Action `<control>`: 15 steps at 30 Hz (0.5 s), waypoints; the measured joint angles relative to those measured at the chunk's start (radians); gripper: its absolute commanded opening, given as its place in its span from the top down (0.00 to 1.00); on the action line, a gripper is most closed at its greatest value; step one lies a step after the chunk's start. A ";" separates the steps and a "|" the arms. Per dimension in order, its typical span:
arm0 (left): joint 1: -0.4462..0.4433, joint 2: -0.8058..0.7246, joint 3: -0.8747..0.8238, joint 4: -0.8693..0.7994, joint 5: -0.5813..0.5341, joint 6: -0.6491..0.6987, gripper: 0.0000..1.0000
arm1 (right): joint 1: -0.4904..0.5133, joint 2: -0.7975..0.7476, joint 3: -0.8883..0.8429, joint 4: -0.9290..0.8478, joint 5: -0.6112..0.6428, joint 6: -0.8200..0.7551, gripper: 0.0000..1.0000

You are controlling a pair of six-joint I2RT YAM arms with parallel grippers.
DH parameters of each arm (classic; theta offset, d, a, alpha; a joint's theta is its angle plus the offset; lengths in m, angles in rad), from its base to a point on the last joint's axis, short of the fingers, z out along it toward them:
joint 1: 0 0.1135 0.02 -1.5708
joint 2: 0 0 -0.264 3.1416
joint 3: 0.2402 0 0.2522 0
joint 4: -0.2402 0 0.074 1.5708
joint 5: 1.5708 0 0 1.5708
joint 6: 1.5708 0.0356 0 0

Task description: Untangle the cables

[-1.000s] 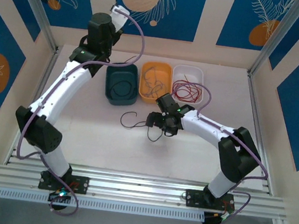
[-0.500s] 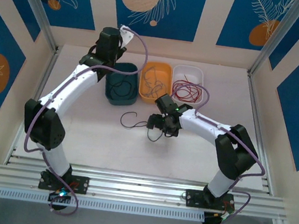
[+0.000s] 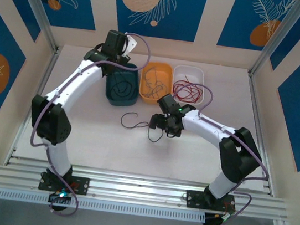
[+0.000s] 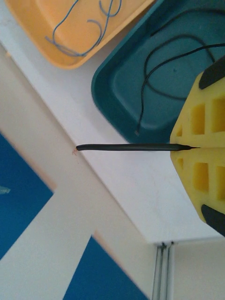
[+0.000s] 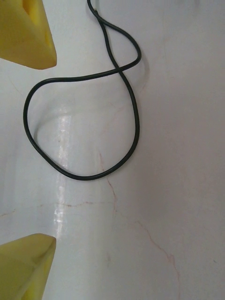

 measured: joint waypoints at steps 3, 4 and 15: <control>0.000 0.100 0.095 -0.103 0.025 -0.051 1.00 | -0.001 -0.043 -0.010 -0.016 0.007 0.003 0.09; 0.000 0.133 0.121 -0.137 0.031 -0.068 1.00 | -0.002 -0.057 -0.013 -0.019 0.011 0.004 0.09; 0.003 0.298 0.222 -0.317 0.099 -0.170 1.00 | -0.012 -0.096 -0.021 -0.040 0.026 0.006 0.09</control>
